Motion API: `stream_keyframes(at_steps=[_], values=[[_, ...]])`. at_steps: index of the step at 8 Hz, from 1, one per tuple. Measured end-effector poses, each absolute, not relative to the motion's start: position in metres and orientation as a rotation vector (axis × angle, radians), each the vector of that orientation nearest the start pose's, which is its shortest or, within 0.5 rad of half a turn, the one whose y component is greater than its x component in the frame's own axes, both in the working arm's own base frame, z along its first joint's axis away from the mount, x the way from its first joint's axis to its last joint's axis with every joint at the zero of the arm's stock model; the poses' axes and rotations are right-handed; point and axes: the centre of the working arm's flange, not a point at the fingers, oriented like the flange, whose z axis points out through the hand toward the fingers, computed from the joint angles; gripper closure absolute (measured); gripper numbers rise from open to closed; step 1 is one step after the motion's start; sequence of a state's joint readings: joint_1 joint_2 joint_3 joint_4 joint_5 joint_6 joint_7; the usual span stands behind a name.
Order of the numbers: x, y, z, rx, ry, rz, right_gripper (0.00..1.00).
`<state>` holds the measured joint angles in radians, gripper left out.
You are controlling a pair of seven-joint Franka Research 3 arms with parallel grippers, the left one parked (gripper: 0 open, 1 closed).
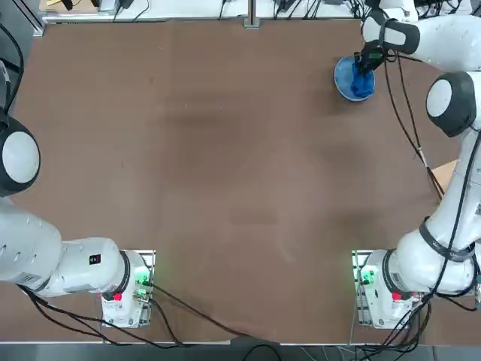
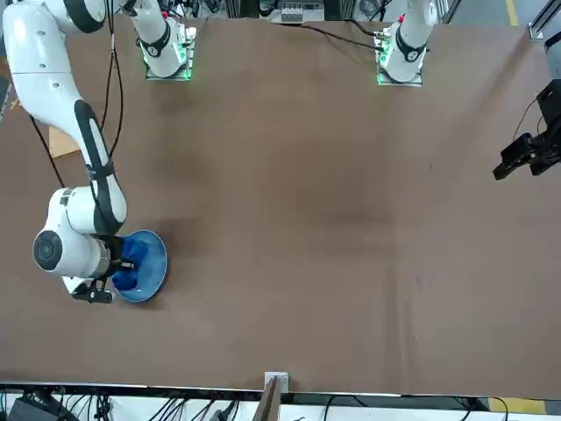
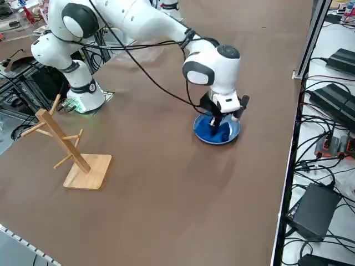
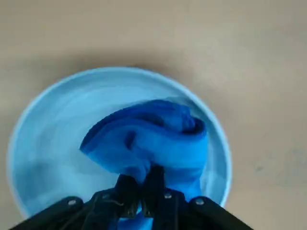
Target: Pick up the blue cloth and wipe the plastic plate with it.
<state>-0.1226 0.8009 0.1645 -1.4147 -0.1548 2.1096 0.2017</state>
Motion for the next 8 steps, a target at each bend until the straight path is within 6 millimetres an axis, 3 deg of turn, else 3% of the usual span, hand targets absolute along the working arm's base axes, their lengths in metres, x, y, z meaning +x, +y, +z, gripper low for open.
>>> stream_keyframes(at_steps=[2,4,6,8], values=[[0.717,0.031,0.239,-3.16,0.195,0.152,0.94],[0.722,0.043,0.27,-3.161,0.195,0.156,0.94],[0.727,0.051,0.322,-3.17,0.186,0.135,0.94],[0.72,0.081,0.381,-3.157,0.142,0.111,0.94]])
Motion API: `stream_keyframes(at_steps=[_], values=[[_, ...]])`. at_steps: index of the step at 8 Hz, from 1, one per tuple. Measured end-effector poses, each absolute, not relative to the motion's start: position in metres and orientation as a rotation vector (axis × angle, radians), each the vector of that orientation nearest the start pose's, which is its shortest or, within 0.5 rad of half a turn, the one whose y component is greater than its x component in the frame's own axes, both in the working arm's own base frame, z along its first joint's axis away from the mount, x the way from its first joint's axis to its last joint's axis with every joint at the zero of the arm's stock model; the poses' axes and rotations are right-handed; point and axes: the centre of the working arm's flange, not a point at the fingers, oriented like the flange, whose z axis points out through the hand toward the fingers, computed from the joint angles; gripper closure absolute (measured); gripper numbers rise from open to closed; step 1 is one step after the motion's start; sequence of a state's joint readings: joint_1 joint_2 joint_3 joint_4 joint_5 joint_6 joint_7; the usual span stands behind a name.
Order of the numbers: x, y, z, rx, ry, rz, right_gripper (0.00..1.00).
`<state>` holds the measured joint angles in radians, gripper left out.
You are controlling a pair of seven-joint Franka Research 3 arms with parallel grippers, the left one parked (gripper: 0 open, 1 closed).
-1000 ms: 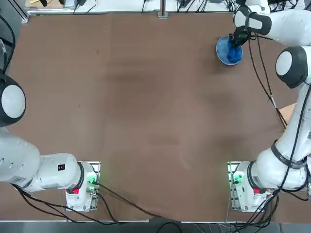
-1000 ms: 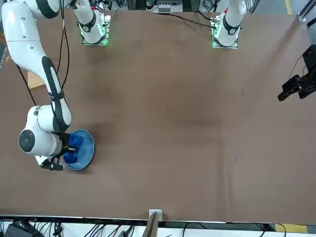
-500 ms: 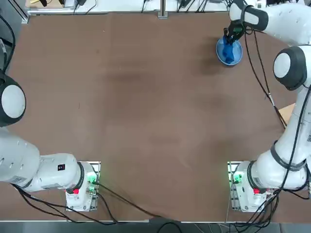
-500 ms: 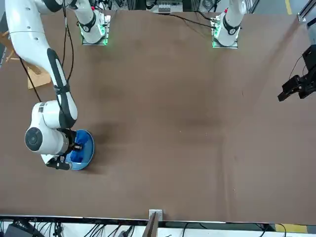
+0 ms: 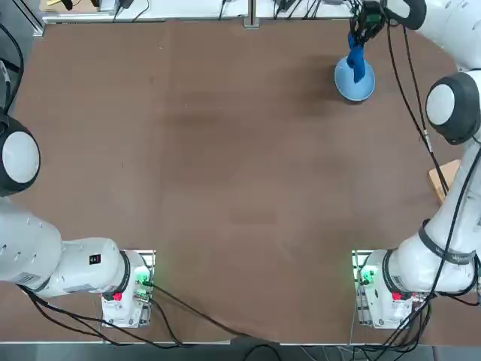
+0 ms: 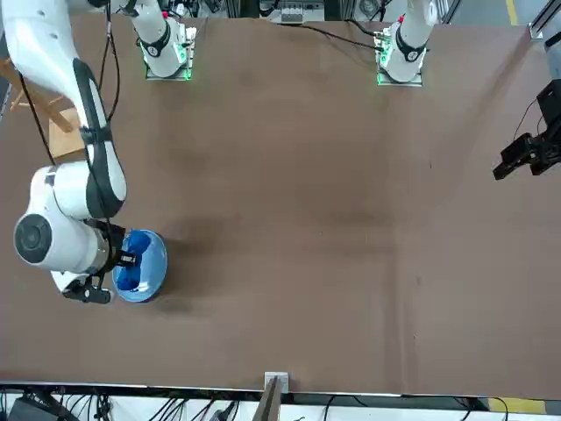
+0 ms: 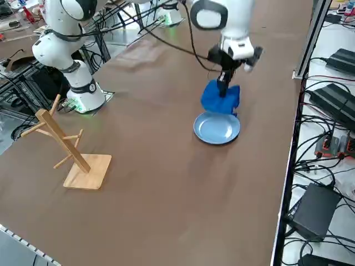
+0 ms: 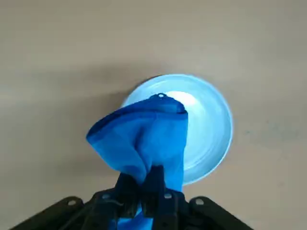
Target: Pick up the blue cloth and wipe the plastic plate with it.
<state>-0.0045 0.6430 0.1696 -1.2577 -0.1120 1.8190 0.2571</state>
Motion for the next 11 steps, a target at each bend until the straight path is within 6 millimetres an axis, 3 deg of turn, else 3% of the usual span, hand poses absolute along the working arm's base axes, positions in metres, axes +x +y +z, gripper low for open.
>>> stream_keyframes(at_steps=[2,4,6,7,9,11], values=[[0.701,0.14,0.423,-3.078,0.154,0.113,0.94],[0.673,0.208,0.433,-3.072,0.206,0.177,0.94],[0.634,0.265,0.403,-3.079,0.208,0.312,0.94],[0.615,0.281,0.381,-3.087,0.194,0.366,0.94],[0.579,0.292,0.334,-3.107,0.171,0.381,0.94],[0.541,0.287,0.293,-3.123,0.16,0.375,0.94]])
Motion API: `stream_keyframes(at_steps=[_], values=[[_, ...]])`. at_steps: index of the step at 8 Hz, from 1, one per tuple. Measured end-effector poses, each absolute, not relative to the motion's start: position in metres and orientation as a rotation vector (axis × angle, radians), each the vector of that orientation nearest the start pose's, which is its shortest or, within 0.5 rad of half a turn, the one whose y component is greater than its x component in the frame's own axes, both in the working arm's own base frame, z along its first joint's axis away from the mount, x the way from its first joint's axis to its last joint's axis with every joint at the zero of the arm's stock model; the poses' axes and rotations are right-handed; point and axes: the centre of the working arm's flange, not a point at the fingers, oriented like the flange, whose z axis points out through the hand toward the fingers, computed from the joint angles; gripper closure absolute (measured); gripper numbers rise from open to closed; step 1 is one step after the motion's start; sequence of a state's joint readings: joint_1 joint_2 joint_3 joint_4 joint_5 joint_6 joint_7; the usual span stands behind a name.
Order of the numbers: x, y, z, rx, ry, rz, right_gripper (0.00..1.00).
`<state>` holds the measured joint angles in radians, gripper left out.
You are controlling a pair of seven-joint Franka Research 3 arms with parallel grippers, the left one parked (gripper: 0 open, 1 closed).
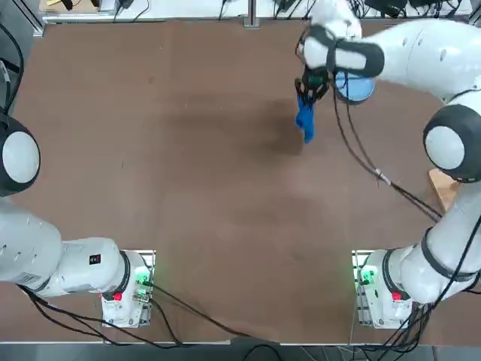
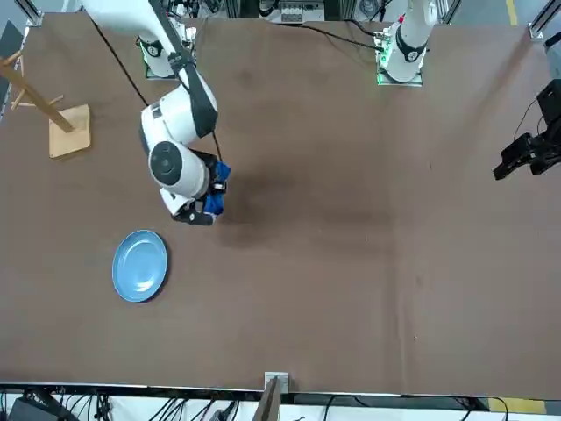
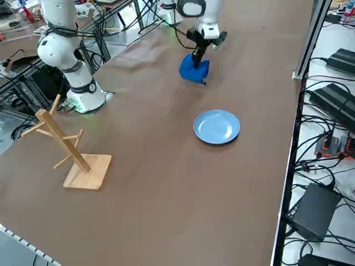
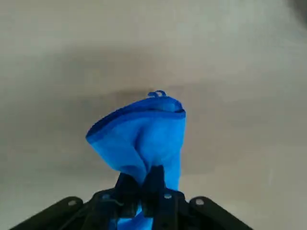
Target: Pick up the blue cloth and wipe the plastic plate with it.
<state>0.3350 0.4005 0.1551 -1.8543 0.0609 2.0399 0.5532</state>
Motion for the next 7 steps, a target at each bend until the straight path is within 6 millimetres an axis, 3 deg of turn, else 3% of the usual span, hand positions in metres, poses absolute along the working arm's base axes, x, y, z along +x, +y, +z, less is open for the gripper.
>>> stream_keyframes(at_steps=[2,4,7], values=[[0.511,0.275,0.271,-3.139,0.16,0.394,0.94],[0.495,0.271,0.258,-3.146,0.176,0.393,0.93],[0.495,0.267,0.244,-3.151,0.193,0.366,0.9]])
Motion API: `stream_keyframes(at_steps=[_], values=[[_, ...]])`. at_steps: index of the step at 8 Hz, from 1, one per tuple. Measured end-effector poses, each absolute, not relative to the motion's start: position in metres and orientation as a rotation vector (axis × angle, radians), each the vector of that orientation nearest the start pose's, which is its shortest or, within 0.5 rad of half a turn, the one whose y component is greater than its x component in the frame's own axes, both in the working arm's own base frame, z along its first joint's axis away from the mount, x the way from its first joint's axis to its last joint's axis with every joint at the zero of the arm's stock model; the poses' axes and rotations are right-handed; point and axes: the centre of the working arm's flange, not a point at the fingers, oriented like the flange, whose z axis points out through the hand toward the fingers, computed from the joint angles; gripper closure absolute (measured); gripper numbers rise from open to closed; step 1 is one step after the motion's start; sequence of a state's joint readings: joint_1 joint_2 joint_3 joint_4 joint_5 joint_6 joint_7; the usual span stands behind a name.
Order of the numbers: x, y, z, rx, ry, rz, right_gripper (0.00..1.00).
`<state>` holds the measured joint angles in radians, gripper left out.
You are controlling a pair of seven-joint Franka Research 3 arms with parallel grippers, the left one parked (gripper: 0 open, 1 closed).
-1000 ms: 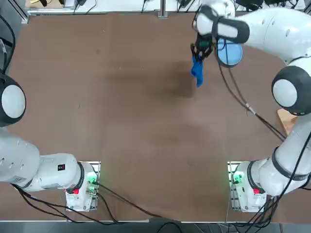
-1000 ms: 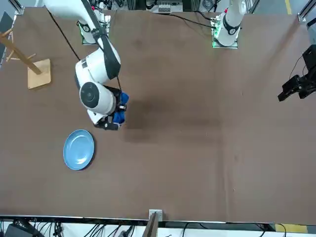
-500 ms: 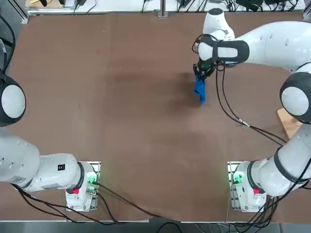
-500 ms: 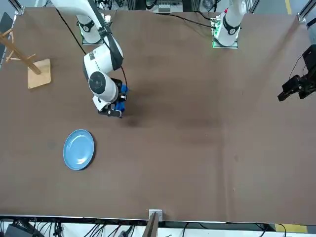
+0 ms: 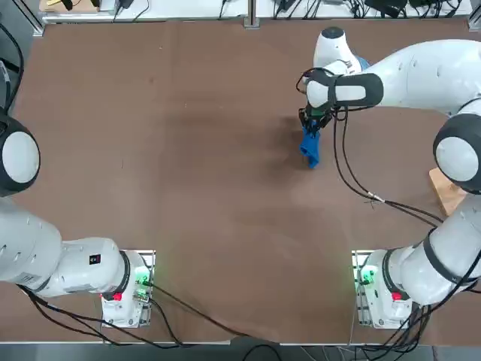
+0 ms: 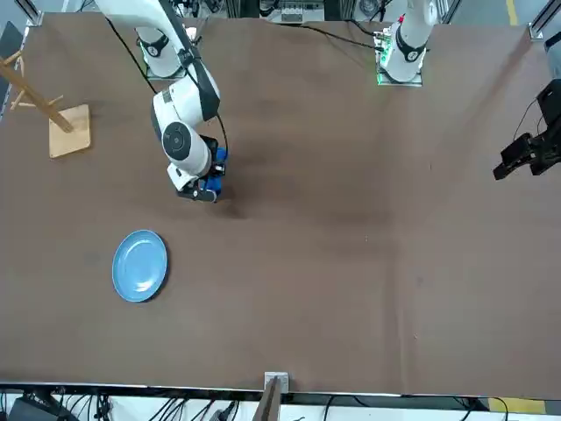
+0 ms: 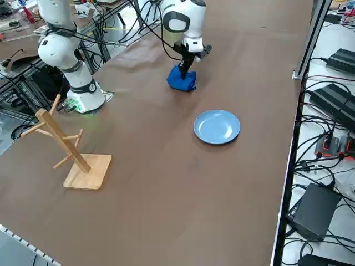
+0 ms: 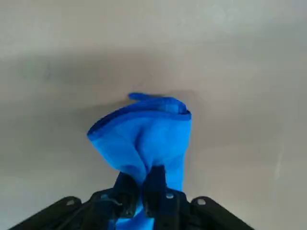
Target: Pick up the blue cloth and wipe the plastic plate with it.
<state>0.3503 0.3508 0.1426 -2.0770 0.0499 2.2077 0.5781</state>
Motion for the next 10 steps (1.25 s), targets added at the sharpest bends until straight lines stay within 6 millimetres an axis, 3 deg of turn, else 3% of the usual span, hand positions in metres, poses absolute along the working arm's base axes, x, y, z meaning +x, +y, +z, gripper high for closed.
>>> stream_keyframes(at_steps=[1,6,7,8,10], values=[[0.503,0.262,0.244,-3.148,0.21,0.35,0.86],[0.541,0.261,0.28,-3.116,0.249,0.237,0.02],[0.555,0.249,0.29,-3.103,0.287,0.202,0.0],[0.574,0.225,0.301,-3.099,0.34,0.155,0.0],[0.61,0.149,0.318,-3.144,0.428,0.041,0.0]])
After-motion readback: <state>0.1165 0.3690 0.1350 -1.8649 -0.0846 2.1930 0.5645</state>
